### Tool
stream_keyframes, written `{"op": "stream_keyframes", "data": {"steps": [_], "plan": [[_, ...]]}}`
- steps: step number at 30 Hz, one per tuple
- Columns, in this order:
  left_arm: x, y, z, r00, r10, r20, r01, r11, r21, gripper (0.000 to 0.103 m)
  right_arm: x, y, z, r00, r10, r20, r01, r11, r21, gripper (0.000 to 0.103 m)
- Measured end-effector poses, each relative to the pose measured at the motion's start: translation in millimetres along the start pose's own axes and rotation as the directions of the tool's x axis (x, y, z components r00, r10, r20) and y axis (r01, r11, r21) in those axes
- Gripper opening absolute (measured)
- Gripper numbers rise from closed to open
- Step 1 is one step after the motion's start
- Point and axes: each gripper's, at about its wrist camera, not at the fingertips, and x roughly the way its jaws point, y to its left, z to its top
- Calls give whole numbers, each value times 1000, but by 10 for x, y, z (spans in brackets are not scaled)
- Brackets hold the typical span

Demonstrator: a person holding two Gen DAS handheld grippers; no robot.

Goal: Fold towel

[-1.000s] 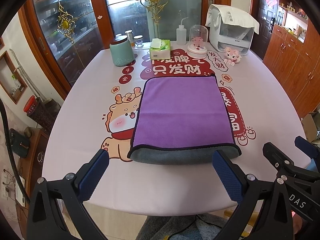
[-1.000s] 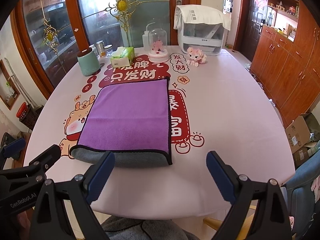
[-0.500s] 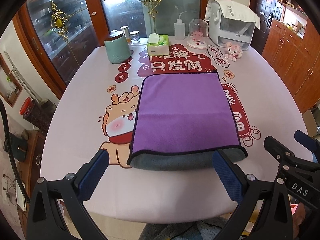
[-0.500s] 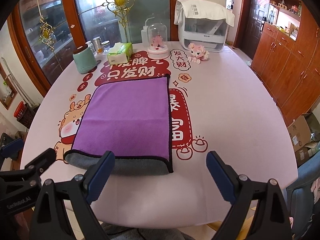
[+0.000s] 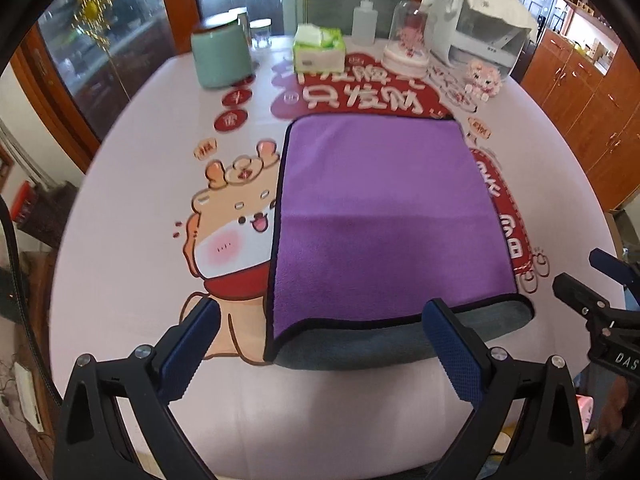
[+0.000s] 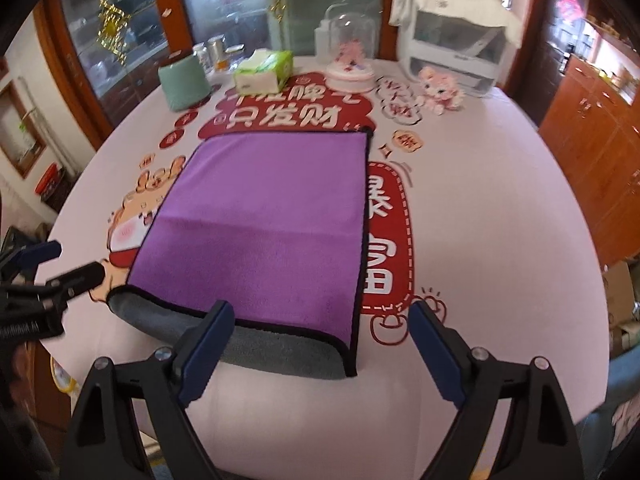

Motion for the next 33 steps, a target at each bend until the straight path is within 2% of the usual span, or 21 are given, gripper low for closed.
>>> {"op": "stream_keyframes", "data": {"steps": [2, 6, 9, 12, 14, 16, 22, 26, 29, 33], "plan": [[134, 106, -9, 999, -25, -23, 25, 1000, -3, 100, 136, -43, 5, 1000, 21, -18, -21, 1000, -5, 82], [338, 293, -31, 995, -85, -43, 85, 996, -1, 98, 358, -161, -9, 995, 85, -58, -86, 996, -1, 75], [459, 391, -39, 993, -105, -53, 107, 994, 29, 97, 483, -231, -43, 990, 117, -74, -119, 993, -19, 69], [583, 434, -57, 987, -133, -93, 139, 988, 61, 94, 583, -267, -91, 986, 129, -102, -136, 989, -67, 64], [668, 444, -73, 977, -171, -129, 181, 981, 73, 90, 653, -286, -116, 981, 149, -127, -161, 983, -88, 59], [741, 448, -96, 967, -195, -163, 211, 974, 87, 82, 705, -304, -141, 973, 178, -147, -192, 977, -93, 55], [807, 343, -143, 948, -237, -214, 276, 945, 175, 75, 791, -301, -194, 948, 252, -196, -275, 956, -100, 45], [831, 295, -144, 936, -251, -245, 305, 928, 213, 67, 833, -261, -235, 938, 265, -221, -297, 947, -122, 36], [856, 267, -136, 924, -268, -273, 332, 917, 223, 58, 871, -252, -255, 933, 274, -236, -309, 942, -129, 30], [888, 253, -148, 904, -295, -309, 370, 902, 221, 52, 899, -280, -255, 924, 292, -247, -329, 936, -123, 29]]}}
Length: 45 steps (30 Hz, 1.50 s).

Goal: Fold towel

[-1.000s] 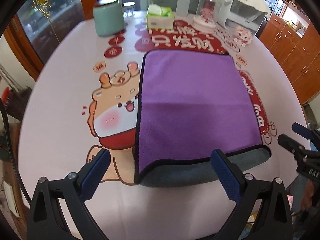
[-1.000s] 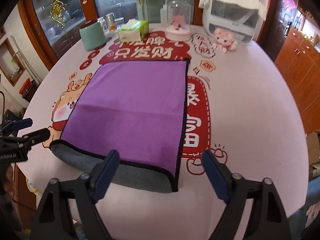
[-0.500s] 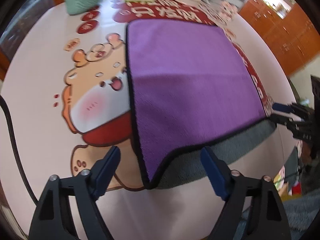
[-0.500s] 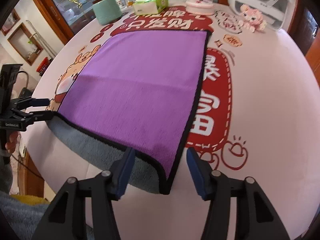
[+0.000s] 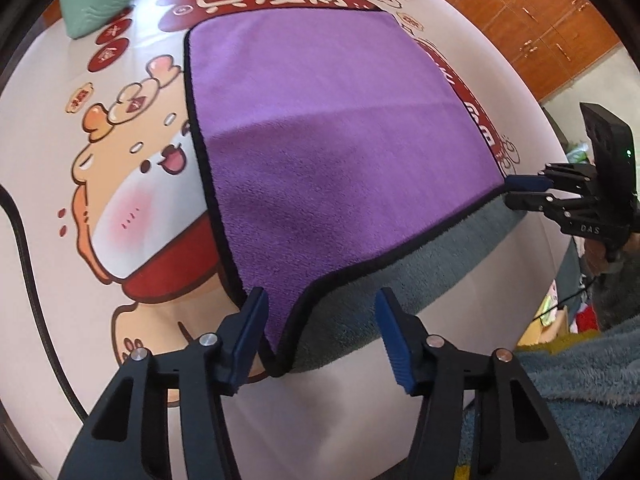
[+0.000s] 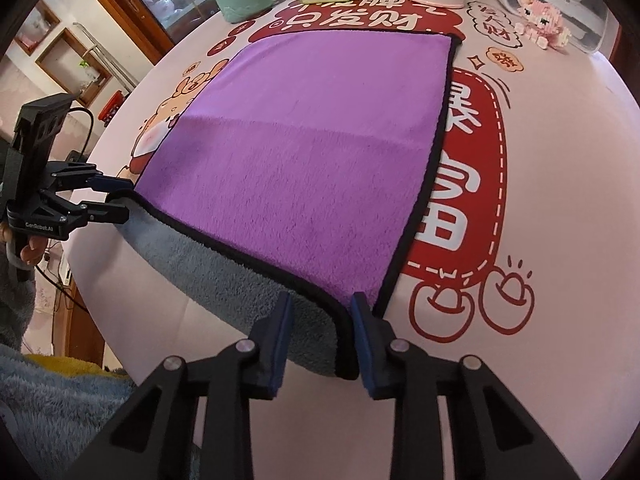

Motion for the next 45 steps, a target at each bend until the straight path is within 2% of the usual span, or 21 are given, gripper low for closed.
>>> {"op": "stream_keyframes", "data": {"steps": [3, 11, 14, 16, 19, 24, 31, 35, 39, 45], "plan": [[27, -12, -10, 999, -29, -17, 29, 1000, 4, 47, -4, -27, 1, 1000, 17, -2, -17, 1000, 5, 26], [51, -34, -26, 998, -47, -36, 48, 999, 13, 43, -10, -102, -27, 999, 30, -11, -30, 999, 11, 24], [18, -15, -48, 998, -48, -36, 49, 999, 15, 36, -8, -136, -37, 999, 45, -13, -45, 999, 23, 24], [18, -7, -55, 999, -43, -32, 44, 999, 11, 24, -12, -135, -42, 999, 44, -13, -43, 999, 18, 24], [22, -1, -62, 999, -24, -29, 24, 1000, 5, 12, -27, -114, -58, 999, 49, -16, -49, 999, 4, 8], [1, -39, -75, 999, 26, -21, -26, 1000, 18, 7, -71, -57, -68, 1000, 14, 0, -14, 1000, -22, 6], [-202, -34, 77, 995, 89, 39, -89, 996, -12, 6, -332, -15, 96, 995, -32, 99, 35, 999, -28, 5], [-440, 18, 310, 984, 126, 122, -121, 991, -48, 6, -500, -12, 303, 981, -77, 176, 82, 996, -23, 5], [-651, 83, 594, 966, 159, 201, -145, 986, -82, 6, -636, -62, 564, 960, -125, 251, 129, 992, 1, 5], [-734, 157, 1032, 938, 236, 255, -214, 970, -113, 6, -757, -193, 990, 929, -177, 324, 171, 984, 48, 5]]}}
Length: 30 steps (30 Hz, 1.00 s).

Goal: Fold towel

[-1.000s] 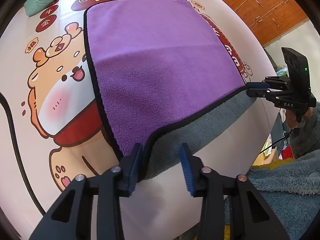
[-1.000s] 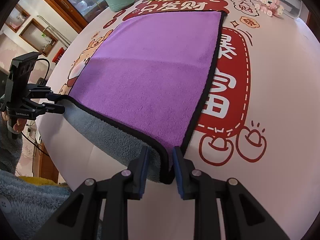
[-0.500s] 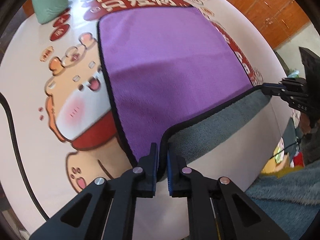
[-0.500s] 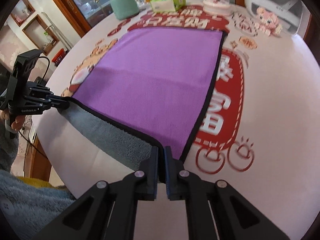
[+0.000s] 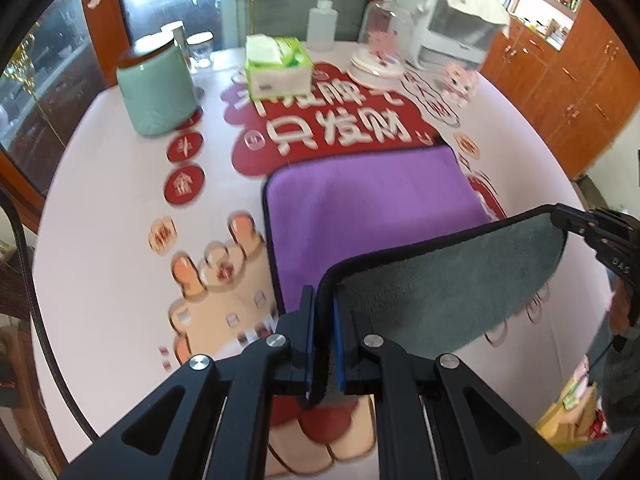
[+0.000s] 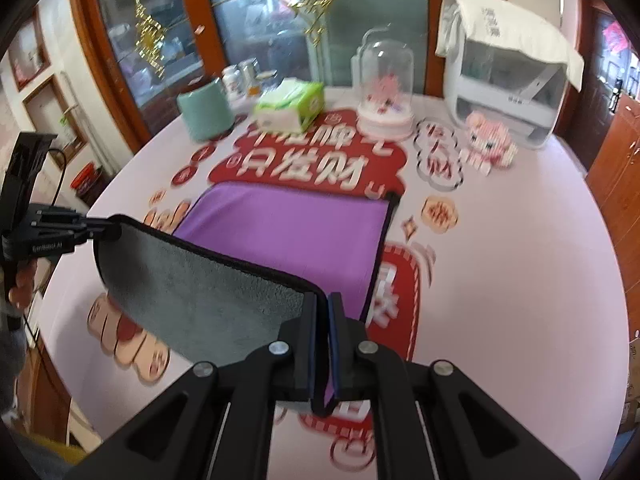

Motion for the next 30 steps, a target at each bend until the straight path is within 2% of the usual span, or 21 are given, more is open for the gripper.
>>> {"op": "stream_keyframes", "data": {"steps": [7, 14, 30], "plan": [[192, 73, 439, 997, 58, 55, -57, 998, -10, 6, 282, -124, 422, 997, -72, 34, 71, 997, 24, 5], [541, 129, 716, 993, 103, 56, -102, 994, -26, 6, 670, -286, 706, 993, -114, 34, 111, 991, 70, 5], [1253, 283, 950, 991, 131, -3, -130, 986, -101, 6, 1412, -432, 804, 983, -179, -48, 183, 978, 98, 6]]}}
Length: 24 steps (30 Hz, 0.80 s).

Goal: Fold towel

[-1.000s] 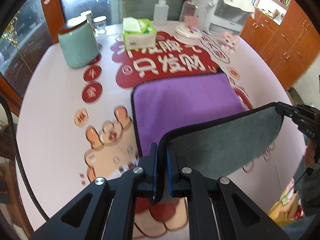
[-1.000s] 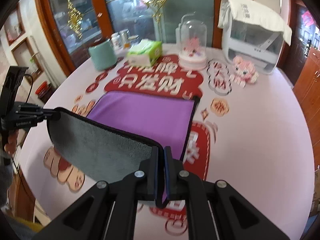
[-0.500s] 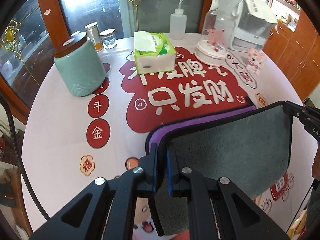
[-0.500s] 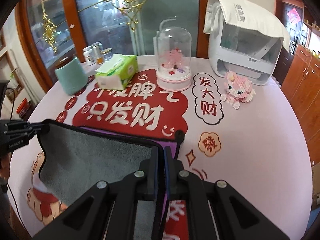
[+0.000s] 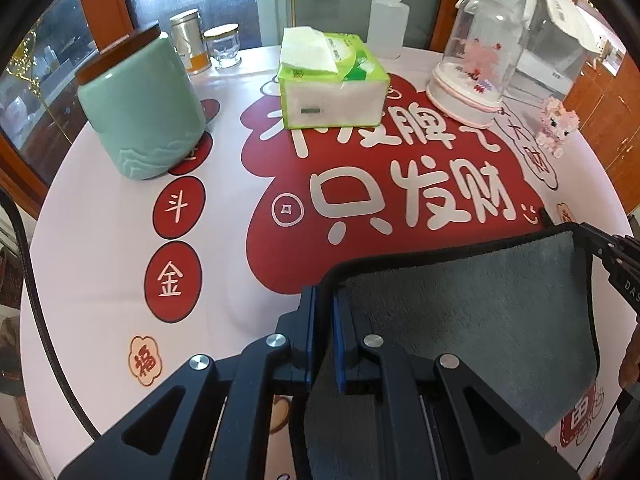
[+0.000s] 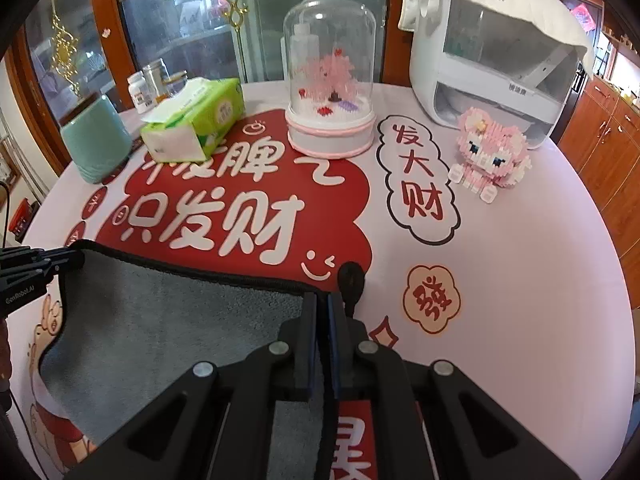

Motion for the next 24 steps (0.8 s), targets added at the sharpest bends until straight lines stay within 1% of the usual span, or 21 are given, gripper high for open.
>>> {"op": "stream_keyframes", "data": {"steps": [2, 3, 4, 5, 6, 7, 8, 10, 11, 15, 17, 20, 24], "plan": [[67, -3, 3, 1000, 14, -5, -14, 1000, -9, 10, 58, -2, 3, 1000, -5, -12, 5, 1000, 5, 6], [98, -1, 4, 1000, 18, -11, -18, 1000, -14, 18, 73, -4, 2, 1000, -11, -15, 11, 1000, 8, 9], [131, 5, 3, 999, 32, -21, -33, 999, -23, 38, 88, -7, 1, 1000, -21, -16, 21, 1000, 13, 13], [149, 18, 2, 999, 48, -24, -49, 998, -36, 51, 93, -13, -2, 999, -43, -11, 43, 999, 18, 20], [146, 29, -4, 999, 52, -17, -52, 998, -45, 73, 90, -14, -1, 999, -54, -8, 54, 998, 19, 24], [127, 40, -10, 999, 53, 1, -53, 997, -55, 85, 71, -12, -1, 998, -66, 3, 66, 998, 18, 31], [103, 53, -13, 998, 58, 17, -57, 996, -66, 89, 38, -4, -4, 997, -77, 16, 76, 997, 16, 38], [80, 68, -10, 999, 51, 15, -50, 996, -78, 101, -42, 22, -13, 995, -87, 44, 87, 996, 10, 42], [71, 71, -7, 999, 48, 10, -47, 995, -83, 103, -72, 36, -14, 995, -89, 50, 89, 996, 7, 44], [-17, 44, -22, 998, 54, 27, -52, 995, -83, 103, -133, 60, -22, 995, -91, 43, 91, 996, 21, 48], [-63, 24, -41, 998, 52, 29, -49, 995, -83, 103, -151, 66, -37, 996, -84, 34, 83, 996, 34, 55], [-158, 0, -87, 999, 37, 37, -34, 995, -89, 103, -210, 79, -76, 995, -87, 43, 85, 995, 49, 56], [-323, -66, -164, 997, 42, 62, -37, 996, -85, 103, -330, 114, -140, 995, -87, 46, 85, 995, 56, 56]]}}
